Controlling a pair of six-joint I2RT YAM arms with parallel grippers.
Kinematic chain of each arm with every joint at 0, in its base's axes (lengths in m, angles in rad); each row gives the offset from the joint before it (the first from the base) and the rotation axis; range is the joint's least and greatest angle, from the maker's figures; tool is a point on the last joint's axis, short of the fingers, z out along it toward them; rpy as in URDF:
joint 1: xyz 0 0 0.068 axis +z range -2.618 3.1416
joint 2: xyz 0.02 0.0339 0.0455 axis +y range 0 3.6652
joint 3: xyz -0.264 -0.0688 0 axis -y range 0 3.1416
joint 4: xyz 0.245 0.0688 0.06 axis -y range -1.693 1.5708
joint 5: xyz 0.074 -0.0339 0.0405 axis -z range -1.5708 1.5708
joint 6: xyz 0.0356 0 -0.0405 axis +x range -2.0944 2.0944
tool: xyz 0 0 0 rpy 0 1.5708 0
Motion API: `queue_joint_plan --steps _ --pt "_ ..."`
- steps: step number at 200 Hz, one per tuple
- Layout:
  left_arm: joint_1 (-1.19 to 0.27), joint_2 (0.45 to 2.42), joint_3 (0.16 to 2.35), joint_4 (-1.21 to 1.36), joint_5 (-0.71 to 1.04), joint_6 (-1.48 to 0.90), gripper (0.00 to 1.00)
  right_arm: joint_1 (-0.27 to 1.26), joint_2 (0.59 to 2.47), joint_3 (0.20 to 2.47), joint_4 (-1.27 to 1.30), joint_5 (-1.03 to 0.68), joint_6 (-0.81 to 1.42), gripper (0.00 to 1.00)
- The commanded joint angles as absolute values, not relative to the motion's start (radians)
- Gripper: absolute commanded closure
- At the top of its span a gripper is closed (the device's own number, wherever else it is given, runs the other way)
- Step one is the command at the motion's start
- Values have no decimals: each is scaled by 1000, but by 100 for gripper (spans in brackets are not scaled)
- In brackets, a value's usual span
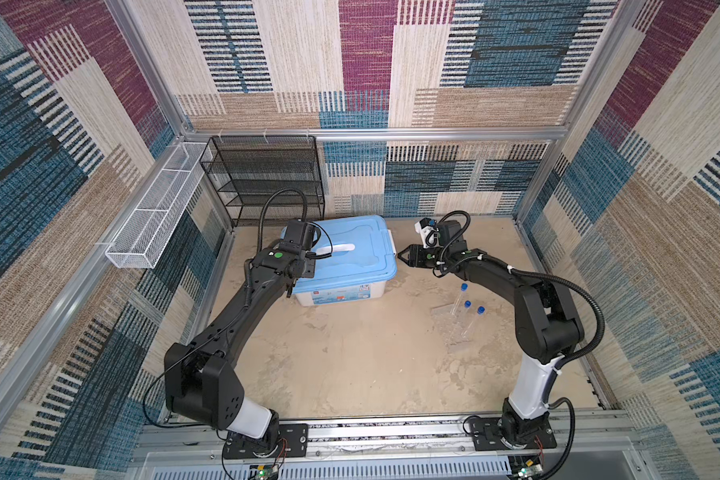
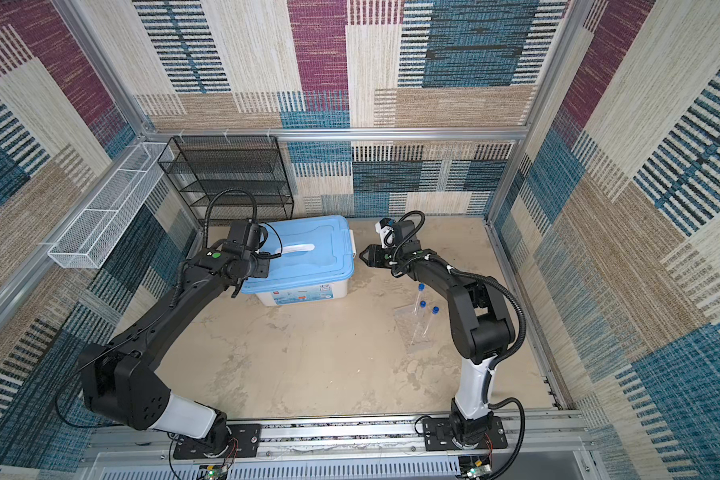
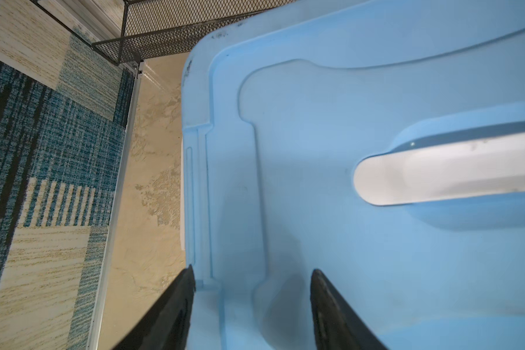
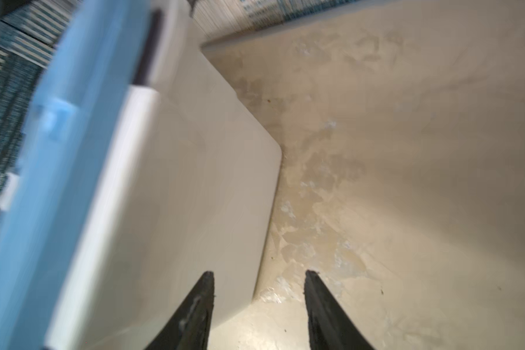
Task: Organize the chemistry lab equipment
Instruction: 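Press the lid edges down with both grippers to seat it on the tub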
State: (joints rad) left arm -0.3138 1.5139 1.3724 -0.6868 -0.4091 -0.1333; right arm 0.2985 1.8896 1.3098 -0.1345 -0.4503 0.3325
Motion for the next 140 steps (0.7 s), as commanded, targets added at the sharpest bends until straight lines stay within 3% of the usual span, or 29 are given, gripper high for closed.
queue_joint_plan --steps 1,28,68,102,116,140 --pt "-308 1527 1375 -704 -421 -131 38 297 1870 1285 -90 -438 319 50" --pt "-282 1549 1413 -726 -413 -126 38 297 1723 1194 46 -452 206 35" --pt "-224 1560 1485 -758 -355 -126 39 325 1595 1046 253 -392 17 34" --pt "-202 1619 1549 -804 -391 -98 36 335 1627 1045 257 -413 11 35" --pt "-187 1650 1576 -819 -387 -101 28 338 1632 1033 293 -431 31 35" --pt "-180 1676 1606 -826 -402 -94 28 347 1665 1045 325 -459 67 36"
